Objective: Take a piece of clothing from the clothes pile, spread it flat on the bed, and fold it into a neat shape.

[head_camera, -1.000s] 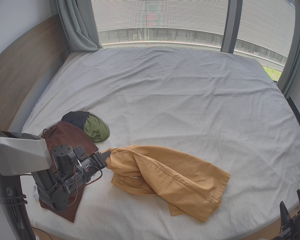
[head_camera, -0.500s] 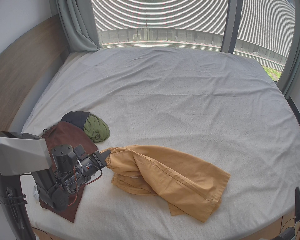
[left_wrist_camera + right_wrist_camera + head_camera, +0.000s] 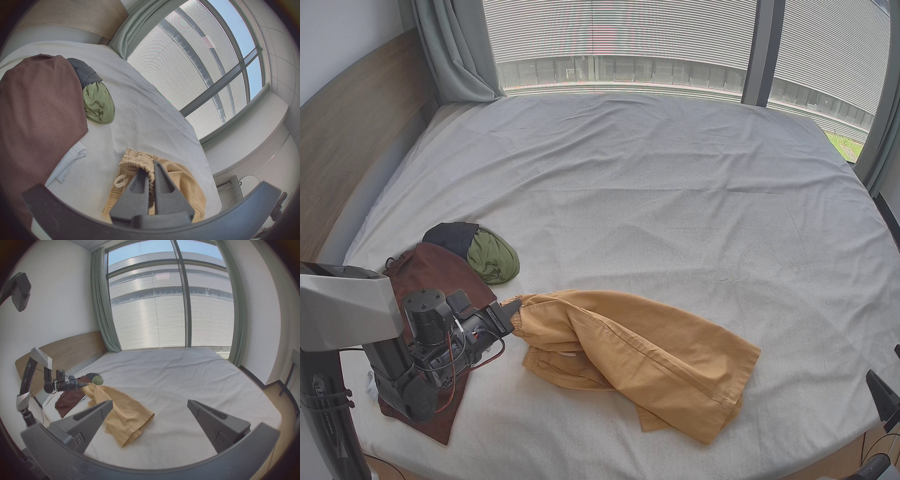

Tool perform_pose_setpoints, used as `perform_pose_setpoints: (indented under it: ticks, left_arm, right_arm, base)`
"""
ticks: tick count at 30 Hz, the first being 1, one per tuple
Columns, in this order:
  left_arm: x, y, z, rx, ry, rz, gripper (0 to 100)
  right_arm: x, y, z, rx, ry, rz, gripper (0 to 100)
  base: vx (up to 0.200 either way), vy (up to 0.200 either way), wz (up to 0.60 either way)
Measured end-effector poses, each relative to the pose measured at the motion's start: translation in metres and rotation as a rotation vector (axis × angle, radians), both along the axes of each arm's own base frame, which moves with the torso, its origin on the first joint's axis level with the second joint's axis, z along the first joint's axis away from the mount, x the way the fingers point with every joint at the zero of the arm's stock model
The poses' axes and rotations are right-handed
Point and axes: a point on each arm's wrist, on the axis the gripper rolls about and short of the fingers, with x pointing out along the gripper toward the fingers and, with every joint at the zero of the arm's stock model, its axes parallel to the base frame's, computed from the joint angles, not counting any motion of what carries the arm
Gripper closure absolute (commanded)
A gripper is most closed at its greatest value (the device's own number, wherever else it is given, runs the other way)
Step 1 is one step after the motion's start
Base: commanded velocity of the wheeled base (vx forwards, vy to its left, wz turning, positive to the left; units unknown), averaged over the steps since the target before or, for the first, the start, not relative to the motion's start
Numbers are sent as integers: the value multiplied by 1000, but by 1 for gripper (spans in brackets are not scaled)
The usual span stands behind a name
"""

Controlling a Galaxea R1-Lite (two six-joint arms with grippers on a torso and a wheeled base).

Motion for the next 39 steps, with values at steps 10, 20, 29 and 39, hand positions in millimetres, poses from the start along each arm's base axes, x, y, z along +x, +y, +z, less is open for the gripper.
perform_pose_setpoints:
  ticks: [10, 20, 29, 39]
  left_arm:
    - [0, 1, 0, 0, -1, 2, 100]
    - [-1, 0, 1, 1, -4, -2, 100]
    - [-3, -1, 9, -6, -26, -5, 100]
    - [-2, 1, 13, -11, -39, 1, 100]
  right_arm:
    - [25, 7, -5, 13, 235, 202, 0]
    - [43, 15, -11, 17, 395, 371, 0]
    - [62, 22, -12, 49, 496, 472, 0]
    - [108, 31, -10, 135, 484, 511, 0]
  base:
    - [0, 0, 0]
    - [0, 0, 0]
    - [0, 0, 0]
    - [0, 0, 0]
